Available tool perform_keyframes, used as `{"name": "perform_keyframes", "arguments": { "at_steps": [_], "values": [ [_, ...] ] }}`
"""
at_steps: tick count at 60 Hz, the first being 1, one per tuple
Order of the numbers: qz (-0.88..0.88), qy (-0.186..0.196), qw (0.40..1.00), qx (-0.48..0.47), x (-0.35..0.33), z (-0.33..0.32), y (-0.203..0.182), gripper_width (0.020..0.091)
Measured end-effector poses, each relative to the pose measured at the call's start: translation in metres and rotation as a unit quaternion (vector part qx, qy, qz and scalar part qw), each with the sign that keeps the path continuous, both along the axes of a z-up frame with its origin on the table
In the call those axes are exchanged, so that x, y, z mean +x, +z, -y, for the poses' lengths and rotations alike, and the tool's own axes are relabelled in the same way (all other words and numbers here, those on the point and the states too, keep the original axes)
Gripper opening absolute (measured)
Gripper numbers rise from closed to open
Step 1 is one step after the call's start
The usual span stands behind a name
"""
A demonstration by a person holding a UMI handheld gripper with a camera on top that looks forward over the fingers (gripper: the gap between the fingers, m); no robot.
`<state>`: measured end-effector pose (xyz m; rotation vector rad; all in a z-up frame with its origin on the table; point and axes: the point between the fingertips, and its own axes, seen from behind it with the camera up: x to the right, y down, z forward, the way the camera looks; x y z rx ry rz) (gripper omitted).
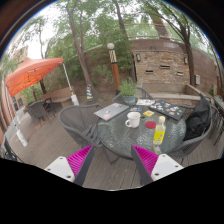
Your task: Pour water
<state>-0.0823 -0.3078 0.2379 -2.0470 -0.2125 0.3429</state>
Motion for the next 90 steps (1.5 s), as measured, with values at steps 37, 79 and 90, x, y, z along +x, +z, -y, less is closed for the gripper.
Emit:
{"name": "perform_keyframes", "arguments": {
  "at_steps": [37,79,90],
  "values": [
    [0.045,-0.205,0.977,0.028,0.062,-0.111,-0.080,0.0815],
    [0.047,-0.209,0.967,0.139,0.174,-0.315,-0.160,0.0517],
    [0.026,-0.211,0.975,0.069,0.177,-0.311,-0.175,0.0395]
  ]
}}
